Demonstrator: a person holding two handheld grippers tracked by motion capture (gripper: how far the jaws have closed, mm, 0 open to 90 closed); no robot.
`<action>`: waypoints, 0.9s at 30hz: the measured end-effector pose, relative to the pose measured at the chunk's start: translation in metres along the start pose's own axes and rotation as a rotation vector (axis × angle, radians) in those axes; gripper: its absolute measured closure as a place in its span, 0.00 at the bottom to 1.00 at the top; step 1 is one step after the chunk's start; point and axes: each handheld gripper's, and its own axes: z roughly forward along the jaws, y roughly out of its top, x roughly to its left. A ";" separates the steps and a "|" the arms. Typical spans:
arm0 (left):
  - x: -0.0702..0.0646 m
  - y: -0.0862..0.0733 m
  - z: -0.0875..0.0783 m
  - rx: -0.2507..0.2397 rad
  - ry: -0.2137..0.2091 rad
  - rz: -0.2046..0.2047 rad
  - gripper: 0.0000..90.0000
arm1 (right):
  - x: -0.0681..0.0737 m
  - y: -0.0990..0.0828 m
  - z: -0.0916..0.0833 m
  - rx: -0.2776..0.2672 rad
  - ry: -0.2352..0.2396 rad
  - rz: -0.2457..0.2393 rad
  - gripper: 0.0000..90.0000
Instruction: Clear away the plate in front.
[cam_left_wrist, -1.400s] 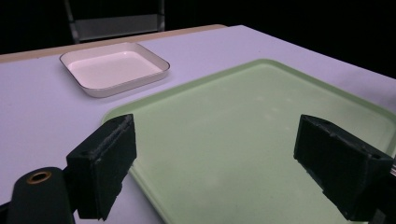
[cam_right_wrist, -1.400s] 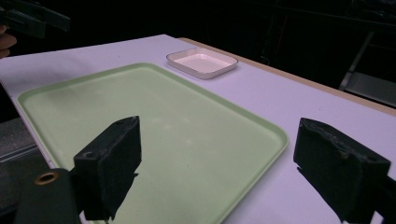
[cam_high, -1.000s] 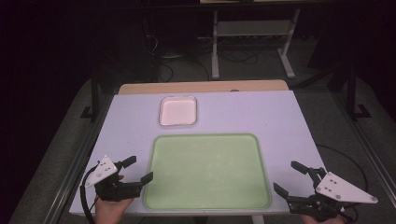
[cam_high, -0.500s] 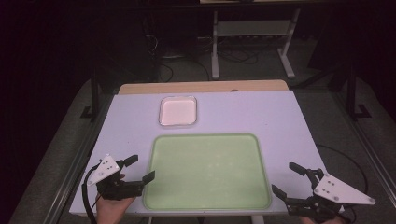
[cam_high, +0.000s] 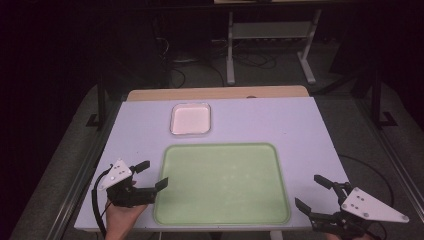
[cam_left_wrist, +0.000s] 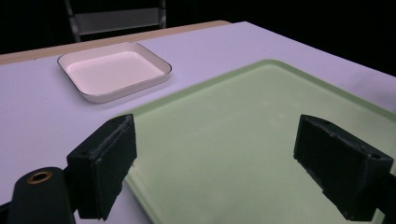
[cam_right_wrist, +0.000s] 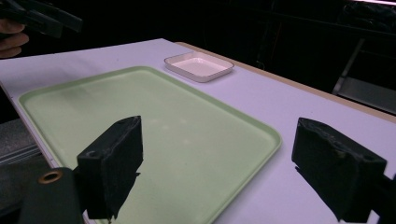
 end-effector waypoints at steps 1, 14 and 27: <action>0.000 0.000 0.000 0.000 0.000 0.000 0.14 | 0.000 0.000 0.000 0.000 0.000 0.000 0.17; 0.014 0.019 0.024 0.037 -0.007 -0.010 0.16 | 0.001 0.000 -0.003 0.016 -0.004 -0.015 0.17; 0.035 0.039 0.042 0.044 0.005 -0.052 0.15 | -0.002 0.001 -0.007 0.004 -0.009 -0.008 0.16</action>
